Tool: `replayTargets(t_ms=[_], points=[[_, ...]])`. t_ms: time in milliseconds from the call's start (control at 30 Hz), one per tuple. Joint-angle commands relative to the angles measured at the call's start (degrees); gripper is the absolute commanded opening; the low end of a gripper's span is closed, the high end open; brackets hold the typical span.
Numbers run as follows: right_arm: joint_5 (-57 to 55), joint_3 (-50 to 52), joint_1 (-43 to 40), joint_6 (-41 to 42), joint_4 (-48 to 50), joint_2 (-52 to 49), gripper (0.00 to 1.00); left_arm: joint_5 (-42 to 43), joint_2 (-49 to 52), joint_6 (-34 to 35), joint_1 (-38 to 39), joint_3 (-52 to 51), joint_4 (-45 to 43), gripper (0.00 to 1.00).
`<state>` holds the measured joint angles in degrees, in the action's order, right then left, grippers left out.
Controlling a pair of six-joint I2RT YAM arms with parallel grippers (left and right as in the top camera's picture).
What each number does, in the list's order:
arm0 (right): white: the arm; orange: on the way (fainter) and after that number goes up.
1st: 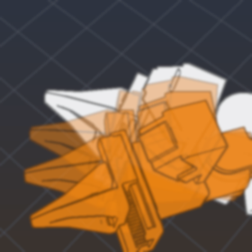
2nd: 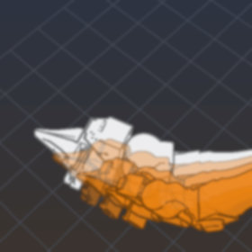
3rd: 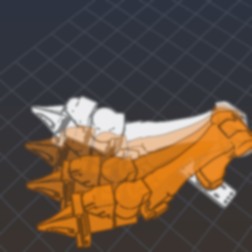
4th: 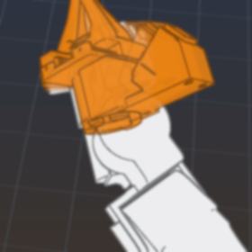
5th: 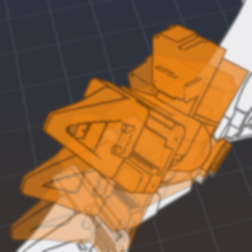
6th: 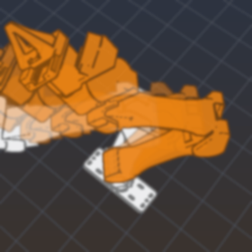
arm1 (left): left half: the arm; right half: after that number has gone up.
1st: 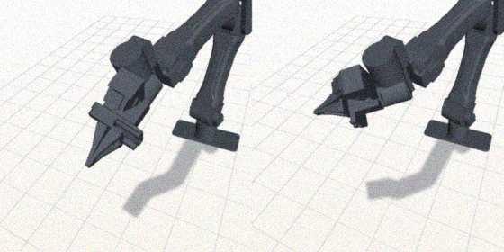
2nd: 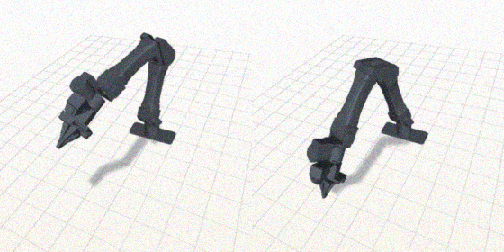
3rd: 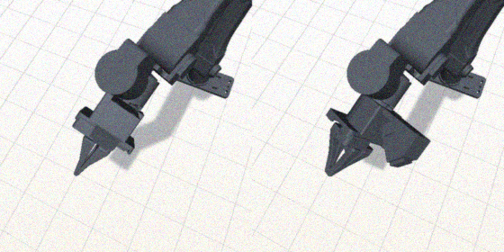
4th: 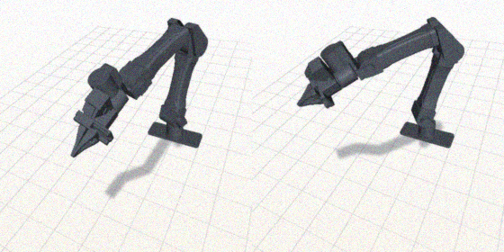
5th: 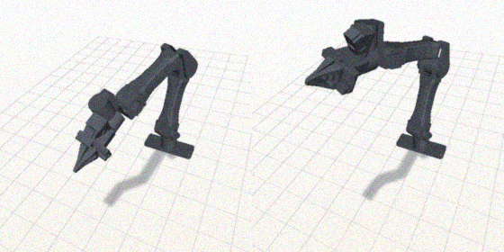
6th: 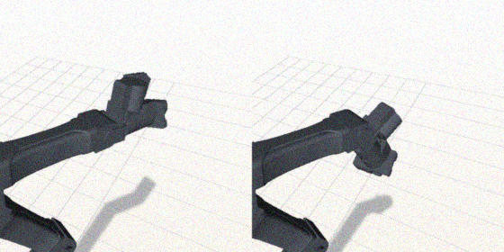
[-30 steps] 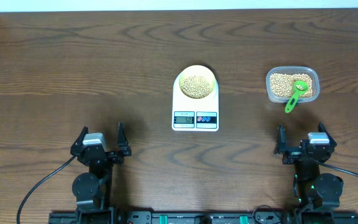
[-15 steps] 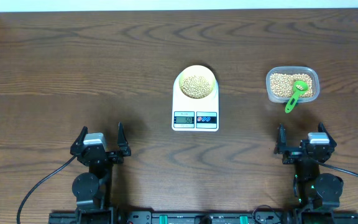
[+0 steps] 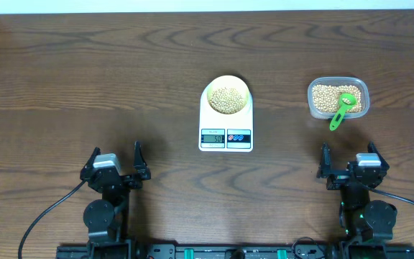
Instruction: Scoop item into bowl and weigh 50g on scale
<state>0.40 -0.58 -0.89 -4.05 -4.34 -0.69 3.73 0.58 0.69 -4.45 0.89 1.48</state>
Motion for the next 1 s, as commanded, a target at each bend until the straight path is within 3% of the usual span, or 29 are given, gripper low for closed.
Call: replayTargets(t_ms=[0,967], points=[[-0.09,0.26,0.35,-0.74,0.02,0.37,0.99,1.49,-0.5,-3.72,-0.22,-0.66,2.6,0.98],[-0.09,0.26,0.35,-0.74,0.02,0.37,0.99,0.46,-0.5,-3.67,-0.2,-0.66,2.58,0.98]])
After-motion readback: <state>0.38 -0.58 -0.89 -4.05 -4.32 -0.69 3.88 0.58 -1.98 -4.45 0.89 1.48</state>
